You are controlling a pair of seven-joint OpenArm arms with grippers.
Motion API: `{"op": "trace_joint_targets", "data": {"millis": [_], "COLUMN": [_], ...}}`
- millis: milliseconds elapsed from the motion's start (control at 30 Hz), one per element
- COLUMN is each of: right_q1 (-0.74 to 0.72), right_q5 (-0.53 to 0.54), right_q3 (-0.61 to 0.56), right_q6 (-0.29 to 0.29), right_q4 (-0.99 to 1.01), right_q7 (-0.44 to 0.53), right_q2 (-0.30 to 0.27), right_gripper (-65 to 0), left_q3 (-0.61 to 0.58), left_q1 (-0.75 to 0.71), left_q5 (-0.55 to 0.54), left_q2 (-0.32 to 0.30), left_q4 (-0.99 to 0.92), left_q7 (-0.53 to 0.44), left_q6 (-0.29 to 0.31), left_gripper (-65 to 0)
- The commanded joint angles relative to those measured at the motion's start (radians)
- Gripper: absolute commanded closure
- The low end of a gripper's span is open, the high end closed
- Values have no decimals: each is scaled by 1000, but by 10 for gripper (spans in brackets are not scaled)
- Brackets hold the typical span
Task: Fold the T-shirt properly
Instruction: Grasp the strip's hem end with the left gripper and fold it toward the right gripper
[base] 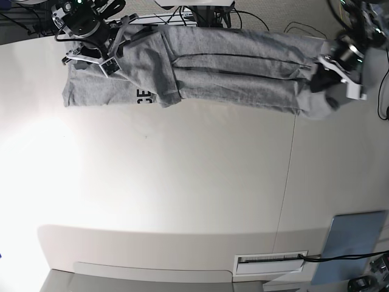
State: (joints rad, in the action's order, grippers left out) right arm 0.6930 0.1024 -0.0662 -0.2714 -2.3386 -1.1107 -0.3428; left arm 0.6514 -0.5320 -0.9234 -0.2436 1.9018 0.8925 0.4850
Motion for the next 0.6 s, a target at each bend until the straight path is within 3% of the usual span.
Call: {"op": "trace_joint_targets", "data": {"millis": [0, 133, 333, 400, 467, 567], "right_q1": [2, 2, 2, 2, 3, 3], "right_q5": [-4, -25, -24, -24, -19, -13], "right_q3": [3, 16, 106, 148, 190, 232], "right_q6": [2, 3, 3, 3, 3, 4], "right_q4": [-18, -18, -18, -18, -18, -18], "right_q7": [18, 31, 51, 58, 65, 68], "right_q2": [-6, -6, -6, -6, -6, -6], "right_gripper": [-156, -156, -156, -156, -156, -156], "left_q3": [-3, -109, -420, -513, -583, -655], "left_q1": [-15, -56, -61, -61, -60, -47], "left_q5": [-23, -34, 22, 60, 107, 121], "left_q2": [18, 100, 114, 122, 150, 183], "left_q4": [51, 126, 126, 126, 126, 126], "left_q7": [-8, 19, -22, -56, -68, -74], "left_q6": [4, -48, -97, -145, -177, -178], "left_gripper": [0, 0, 0, 0, 0, 0]}}
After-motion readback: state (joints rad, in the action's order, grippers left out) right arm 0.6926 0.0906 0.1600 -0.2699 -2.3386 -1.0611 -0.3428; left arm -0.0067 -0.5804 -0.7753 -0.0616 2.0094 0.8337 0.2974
